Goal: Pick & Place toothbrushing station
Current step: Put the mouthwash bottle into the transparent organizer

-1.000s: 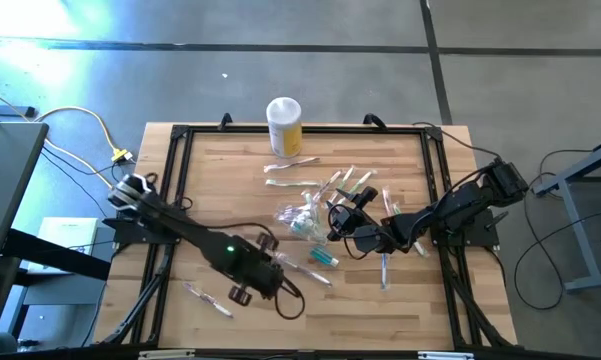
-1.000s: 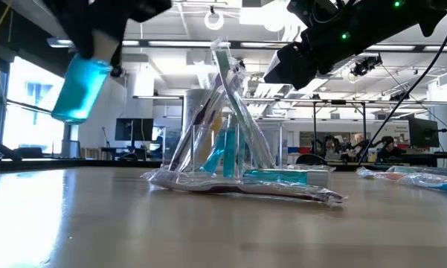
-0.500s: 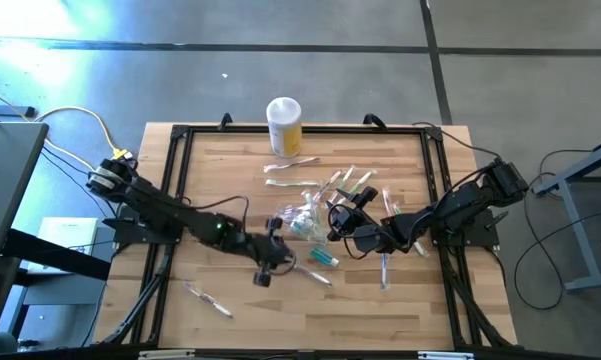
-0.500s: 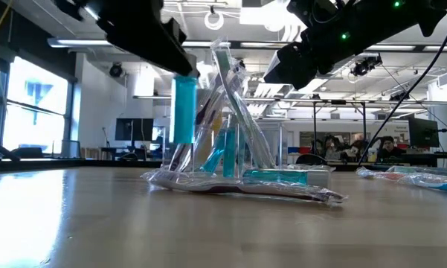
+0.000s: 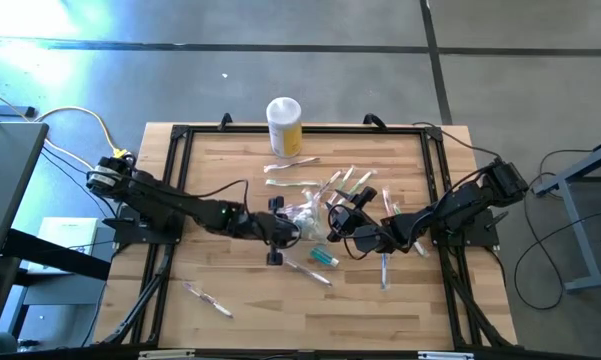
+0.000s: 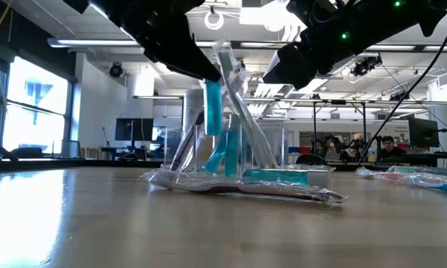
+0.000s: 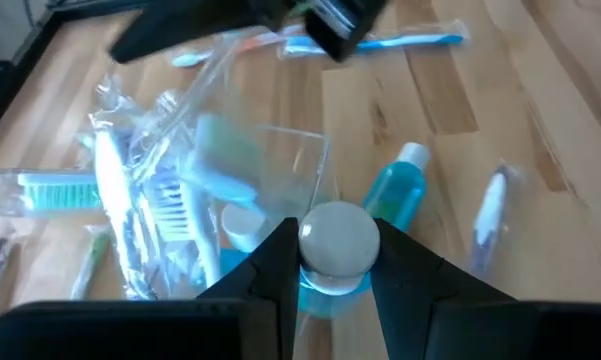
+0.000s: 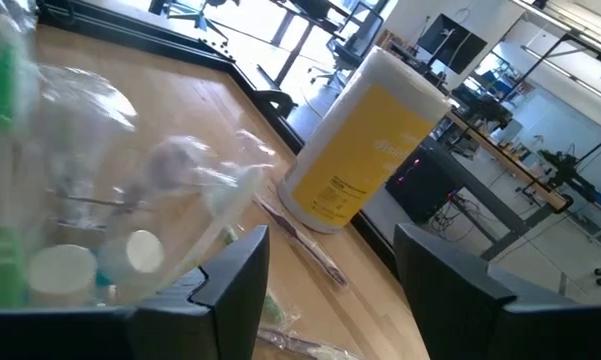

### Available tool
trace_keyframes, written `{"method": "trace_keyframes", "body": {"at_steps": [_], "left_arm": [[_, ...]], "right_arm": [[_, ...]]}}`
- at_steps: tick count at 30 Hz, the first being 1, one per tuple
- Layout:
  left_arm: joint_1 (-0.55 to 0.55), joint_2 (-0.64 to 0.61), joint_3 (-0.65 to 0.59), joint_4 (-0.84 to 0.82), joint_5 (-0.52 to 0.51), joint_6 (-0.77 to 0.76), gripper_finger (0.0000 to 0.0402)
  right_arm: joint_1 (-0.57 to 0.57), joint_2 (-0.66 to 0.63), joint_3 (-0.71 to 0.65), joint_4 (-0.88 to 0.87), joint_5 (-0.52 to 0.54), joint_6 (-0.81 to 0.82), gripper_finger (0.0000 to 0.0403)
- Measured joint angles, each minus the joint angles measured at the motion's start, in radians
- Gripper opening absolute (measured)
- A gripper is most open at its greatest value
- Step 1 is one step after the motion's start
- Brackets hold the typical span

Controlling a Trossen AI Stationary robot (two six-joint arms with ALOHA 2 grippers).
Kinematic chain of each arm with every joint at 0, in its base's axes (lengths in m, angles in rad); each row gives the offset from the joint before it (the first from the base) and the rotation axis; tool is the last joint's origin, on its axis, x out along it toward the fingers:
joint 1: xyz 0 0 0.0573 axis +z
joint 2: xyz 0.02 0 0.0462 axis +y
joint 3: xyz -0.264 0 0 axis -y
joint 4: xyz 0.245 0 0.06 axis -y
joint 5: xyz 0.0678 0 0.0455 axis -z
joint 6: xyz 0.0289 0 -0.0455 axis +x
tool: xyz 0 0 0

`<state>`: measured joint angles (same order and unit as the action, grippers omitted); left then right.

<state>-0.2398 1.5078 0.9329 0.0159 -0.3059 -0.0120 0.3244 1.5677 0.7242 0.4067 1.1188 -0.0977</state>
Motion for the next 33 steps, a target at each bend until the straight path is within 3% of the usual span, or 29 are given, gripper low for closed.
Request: {"method": "trace_keyframes", "body": {"at_steps": [10,15,33], "left_arm": [[-0.003,-0.007,0.038,-0.039,-0.031,0.009,0.0087],[-0.003,-0.036,0.058,-0.075,-0.120,0.057,0.0087],[0.039,0.001,0.058,-0.072,-0.127,0.037,0.0087]], "right_arm": [[0.000,0.000,0.000,-0.001,0.002,0.000,0.0208],[0.000,0.000,0.000,-0.001,0.001,0.000,0.0208],[0.000,0.000,0.000,0.000,0.000,0.000,0.0208]]}}
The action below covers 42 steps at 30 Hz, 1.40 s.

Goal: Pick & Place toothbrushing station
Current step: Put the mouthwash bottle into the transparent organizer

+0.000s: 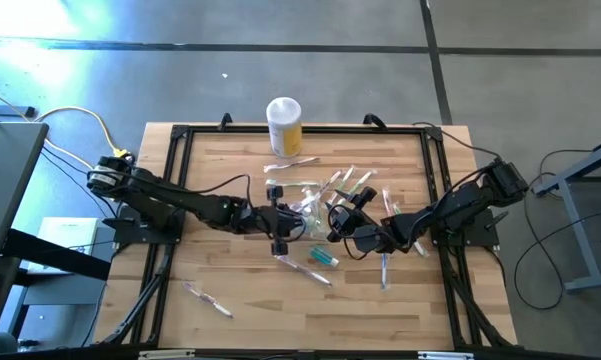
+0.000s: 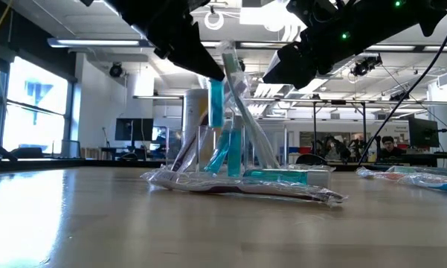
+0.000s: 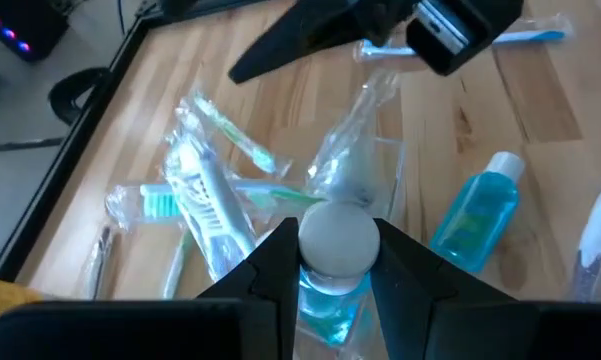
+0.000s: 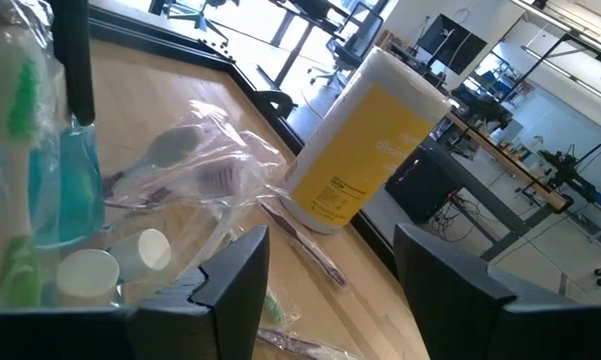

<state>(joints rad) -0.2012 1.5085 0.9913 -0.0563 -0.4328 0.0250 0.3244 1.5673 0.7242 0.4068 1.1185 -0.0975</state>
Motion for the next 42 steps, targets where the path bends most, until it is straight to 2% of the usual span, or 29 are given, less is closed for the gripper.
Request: {"method": "trace_keyframes", "body": {"at_steps": [12,17,28,34,36,42], "left_arm": [[0.035,0.000,-0.069,0.029,0.018,-0.139,0.0087],[0.063,0.003,-0.101,0.089,0.095,-0.169,0.0087],[0.091,0.105,-0.102,0.139,0.160,-0.221,0.0087],[0.091,0.119,-0.101,0.148,0.154,-0.232,0.0087],[0.091,0.119,-0.101,0.144,0.154,-0.240,0.0097],[0.091,0.119,-0.101,0.144,0.149,-0.240,0.0171]], "right_arm": [[0.000,0.000,0.000,0.000,-0.003,0.000,0.0208],[0.000,0.000,0.000,0.000,-0.003,0.000,0.0208],[0.000,0.000,0.000,0.002,-0.019,0.000,0.0208],[-0.001,0.000,0.000,0.003,-0.022,0.000,0.0208],[-0.001,0.000,0.000,0.000,-0.021,0.000,0.0208],[-0.007,0.000,0.000,-0.005,-0.025,0.013,0.0208]]}}
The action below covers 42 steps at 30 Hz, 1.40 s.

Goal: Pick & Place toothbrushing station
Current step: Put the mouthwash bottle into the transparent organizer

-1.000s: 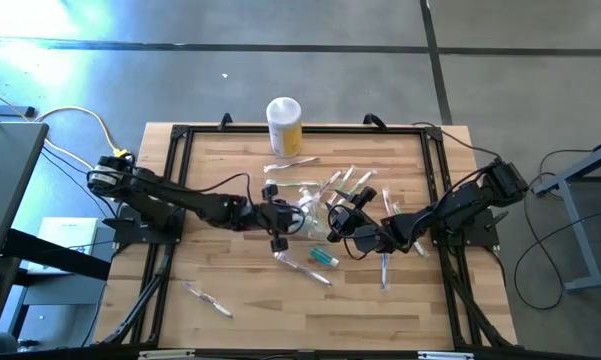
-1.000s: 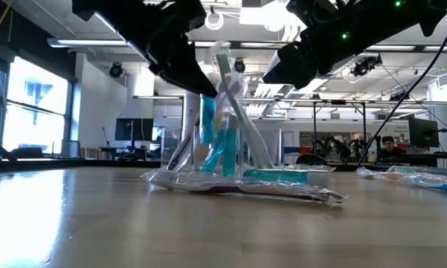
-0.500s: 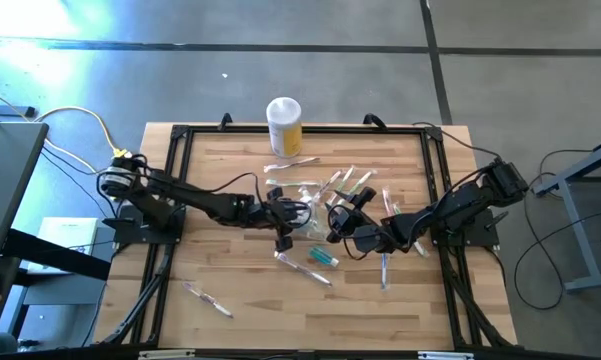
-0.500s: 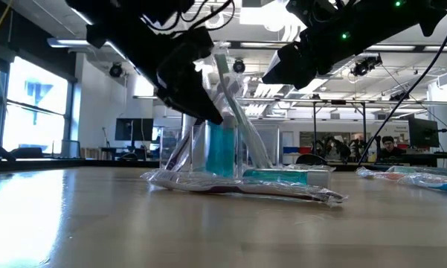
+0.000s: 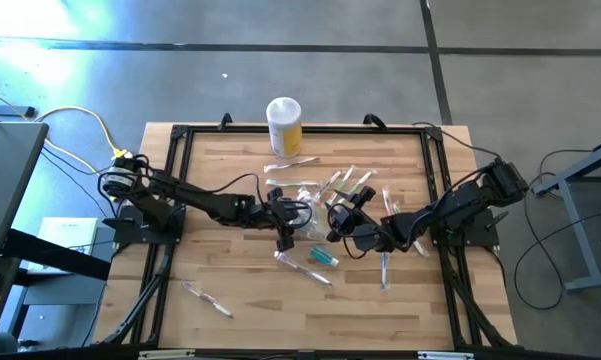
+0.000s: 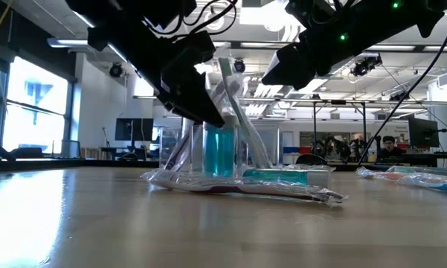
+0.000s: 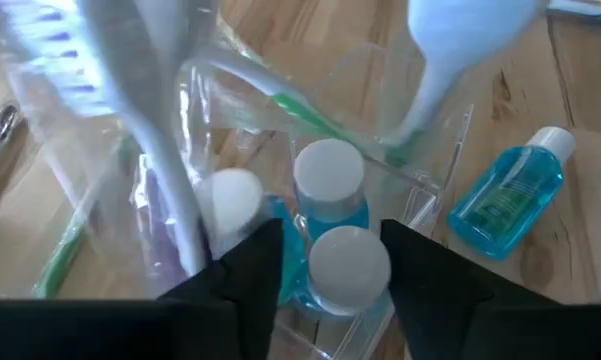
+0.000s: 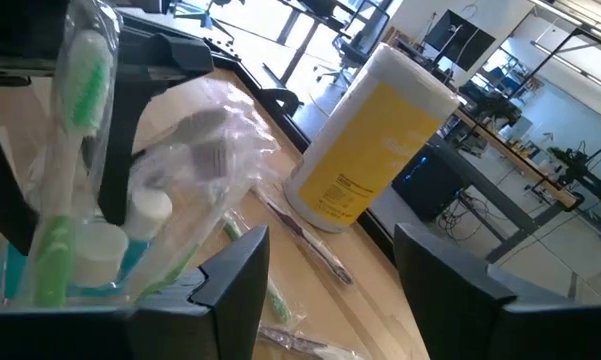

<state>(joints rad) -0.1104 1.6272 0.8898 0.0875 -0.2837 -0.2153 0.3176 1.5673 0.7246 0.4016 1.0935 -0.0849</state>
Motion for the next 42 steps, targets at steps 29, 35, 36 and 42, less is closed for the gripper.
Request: {"method": "trace_keyframes", "body": {"at_steps": [29,35,36,42], "left_arm": [[-0.228,-0.056,0.372,-0.683,-0.256,0.020,0.0197],[-0.319,-0.056,0.399,-0.970,-0.202,-0.158,0.0197],[-0.334,-0.056,0.394,-1.011,-0.192,-0.203,0.0197],[-0.425,-0.056,0.353,-1.115,-0.125,-0.333,0.0197]], "right_arm": [[0.095,0.000,0.000,-0.030,0.124,-0.050,0.0208],[0.208,-0.025,0.000,-0.030,0.059,-0.050,0.0208],[0.226,-0.033,0.000,-0.039,0.014,-0.041,0.0208],[0.275,-0.123,0.000,-0.230,-0.536,0.273,0.0208]]}}
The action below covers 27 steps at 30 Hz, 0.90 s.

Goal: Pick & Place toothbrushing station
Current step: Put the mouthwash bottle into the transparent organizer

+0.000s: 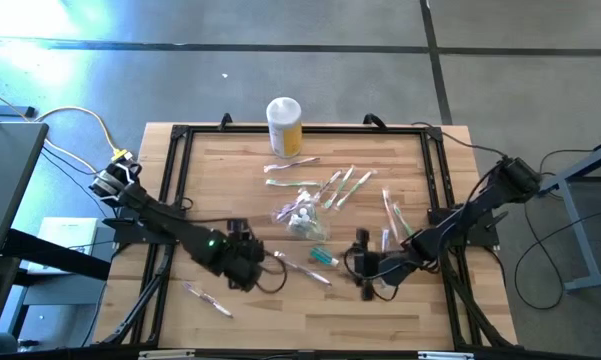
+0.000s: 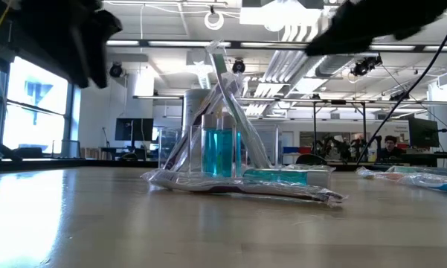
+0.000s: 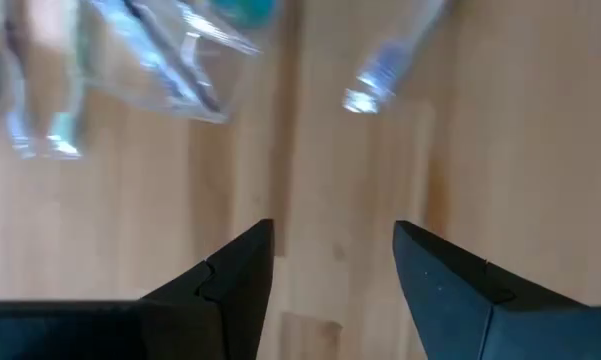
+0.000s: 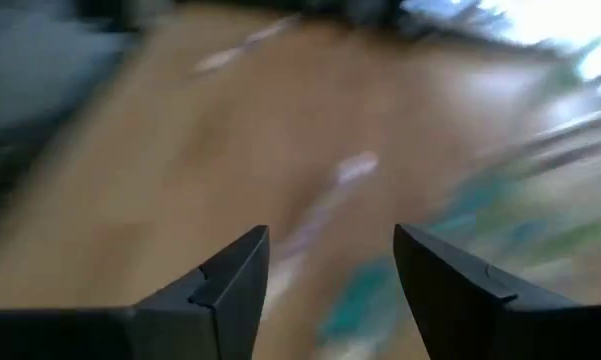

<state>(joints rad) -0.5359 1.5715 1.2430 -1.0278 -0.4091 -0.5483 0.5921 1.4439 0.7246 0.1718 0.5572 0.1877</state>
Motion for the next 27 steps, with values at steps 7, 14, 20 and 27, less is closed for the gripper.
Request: {"method": "trace_keyframes", "body": {"at_steps": [7,14,20,27], "left_arm": [[-0.090,0.000,-0.117,0.139,0.016,0.066,0.0197],[-0.099,0.000,-0.252,0.382,0.036,0.132,0.0197],[-0.099,0.000,-0.286,0.466,-0.033,0.232,0.0197],[-0.098,0.000,-0.288,0.525,-0.050,0.329,0.0197]], "right_arm": [[0.007,0.014,0.000,-0.063,-0.512,0.229,0.0208],[0.041,0.085,0.001,-0.072,-0.368,0.188,0.0208],[-0.010,0.086,0.000,-0.146,-0.300,0.234,0.0208],[-0.051,0.086,0.000,-0.138,-0.354,0.227,0.0208]]}}
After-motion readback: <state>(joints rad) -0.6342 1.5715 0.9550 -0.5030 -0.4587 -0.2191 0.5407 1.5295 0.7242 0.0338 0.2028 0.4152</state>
